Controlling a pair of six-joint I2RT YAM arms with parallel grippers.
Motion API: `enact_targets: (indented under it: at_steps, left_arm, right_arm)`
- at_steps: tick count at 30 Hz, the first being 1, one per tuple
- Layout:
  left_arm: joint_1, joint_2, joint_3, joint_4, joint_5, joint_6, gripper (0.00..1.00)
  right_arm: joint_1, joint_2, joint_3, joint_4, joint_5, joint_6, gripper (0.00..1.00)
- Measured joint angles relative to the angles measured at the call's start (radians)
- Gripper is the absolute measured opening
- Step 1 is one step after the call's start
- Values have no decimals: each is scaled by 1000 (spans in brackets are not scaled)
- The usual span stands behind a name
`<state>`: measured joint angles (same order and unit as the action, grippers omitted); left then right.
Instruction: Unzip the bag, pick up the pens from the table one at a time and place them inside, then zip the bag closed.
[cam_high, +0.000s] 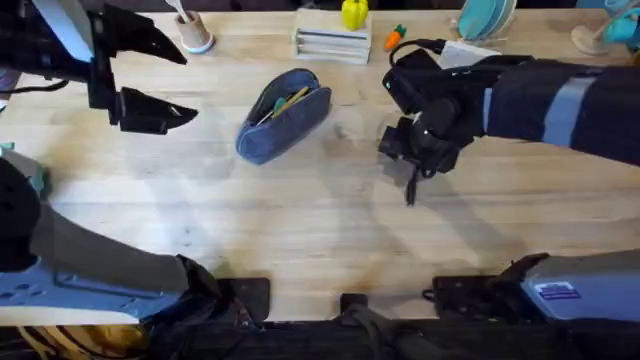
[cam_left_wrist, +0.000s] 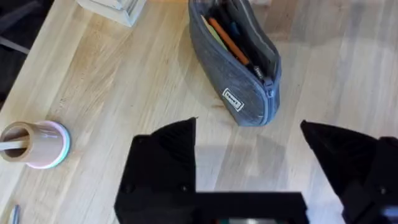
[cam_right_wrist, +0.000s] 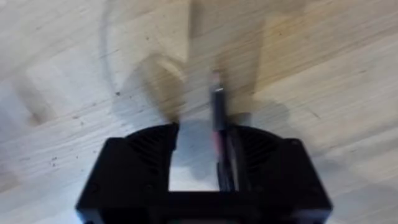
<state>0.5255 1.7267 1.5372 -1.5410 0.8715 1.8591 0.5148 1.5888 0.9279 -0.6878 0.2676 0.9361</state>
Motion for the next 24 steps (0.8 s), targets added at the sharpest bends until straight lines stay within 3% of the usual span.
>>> enact_targets:
  at_steps: [2, 5, 6, 16, 20, 24]
  left_arm:
    - [0, 0, 0, 0, 0, 0, 995]
    - [0, 0, 0, 0, 0, 0, 995]
    - [0, 0, 0, 0, 0, 0, 994]
    - [0, 0, 0, 0, 0, 0, 995]
    - [0, 0, 0, 0, 0, 0, 994]
    - [0, 0, 0, 0, 0, 0, 995]
  right_arm:
    - [-1, 0, 0, -2, 5, 3, 406]
    - [-1, 2, 0, -18, 30, -1, 74]
    - [-2, 2, 2, -19, 35, -7, 47]
    - [-3, 28, 62, -48, 39, -247, 41]
    - [-5, 32, 178, -21, 38, -414, 38]
    - [-5, 32, 292, 112, -10, -643, 35]
